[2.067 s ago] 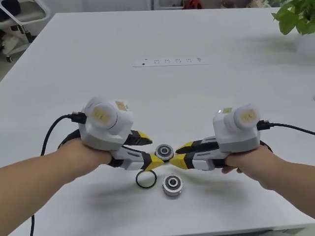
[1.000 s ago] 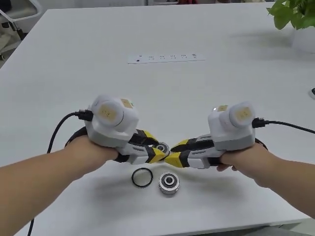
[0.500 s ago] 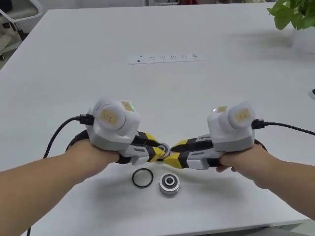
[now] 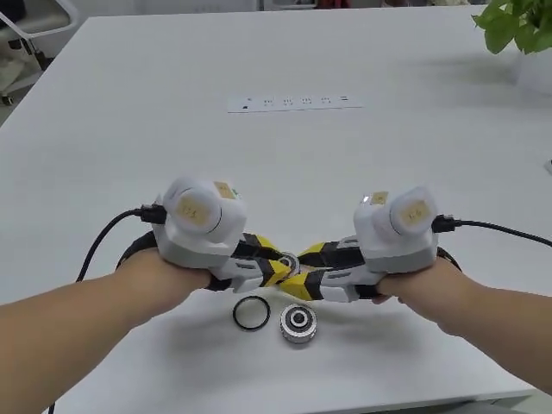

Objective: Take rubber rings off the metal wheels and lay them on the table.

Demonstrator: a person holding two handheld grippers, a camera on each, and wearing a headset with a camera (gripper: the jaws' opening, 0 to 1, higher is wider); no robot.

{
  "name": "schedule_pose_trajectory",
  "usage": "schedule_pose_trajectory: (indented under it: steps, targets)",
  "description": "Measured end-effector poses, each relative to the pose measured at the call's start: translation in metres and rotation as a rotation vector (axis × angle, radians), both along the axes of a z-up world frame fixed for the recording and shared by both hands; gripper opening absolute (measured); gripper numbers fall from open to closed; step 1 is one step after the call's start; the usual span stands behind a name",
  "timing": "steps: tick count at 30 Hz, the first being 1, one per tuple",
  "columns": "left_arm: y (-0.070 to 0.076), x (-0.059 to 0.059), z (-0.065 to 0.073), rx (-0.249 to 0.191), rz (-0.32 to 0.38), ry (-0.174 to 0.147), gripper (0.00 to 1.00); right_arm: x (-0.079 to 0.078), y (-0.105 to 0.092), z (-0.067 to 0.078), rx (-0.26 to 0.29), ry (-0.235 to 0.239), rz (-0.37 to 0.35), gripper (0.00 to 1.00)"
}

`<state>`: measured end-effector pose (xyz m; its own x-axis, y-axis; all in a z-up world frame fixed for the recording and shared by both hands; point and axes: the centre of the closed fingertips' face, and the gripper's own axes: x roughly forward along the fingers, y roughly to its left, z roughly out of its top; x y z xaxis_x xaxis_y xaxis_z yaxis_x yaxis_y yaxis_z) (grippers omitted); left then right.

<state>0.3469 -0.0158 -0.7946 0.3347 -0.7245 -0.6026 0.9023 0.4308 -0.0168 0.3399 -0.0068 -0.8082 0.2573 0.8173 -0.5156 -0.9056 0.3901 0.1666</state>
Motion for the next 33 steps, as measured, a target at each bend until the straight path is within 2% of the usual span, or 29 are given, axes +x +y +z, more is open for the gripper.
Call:
schedule_pose_trajectory:
  steps: [11, 29, 30, 31, 32, 33]
  targets:
    - [0.0007, -0.0011, 0.0001, -0.003, 0.003, -0.002, 0.14, -0.0003, -0.0017, 0.0010, -0.031, -0.062, 0.023, 0.22]
    - [0.0010, -0.0030, 0.0007, -0.009, 0.002, -0.004, 0.14, -0.0025, -0.0056, 0.0010, -0.042, -0.059, 0.026, 0.18]
    - [0.0010, -0.0031, 0.0007, -0.009, 0.002, -0.004, 0.14, -0.0023, -0.0060, 0.0006, -0.042, -0.058, 0.026, 0.18]
    - [0.0009, -0.0031, 0.0007, -0.009, 0.002, -0.004, 0.14, -0.0028, -0.0090, -0.0029, -0.067, -0.059, 0.033, 0.14]
    - [0.0009, -0.0032, 0.0007, -0.009, 0.002, -0.004, 0.14, -0.0018, -0.0084, -0.0015, -0.059, -0.071, 0.037, 0.13]
    - [0.0010, -0.0031, 0.0007, -0.009, 0.003, -0.004, 0.14, -0.0018, -0.0096, -0.0017, -0.058, -0.060, 0.032, 0.11]
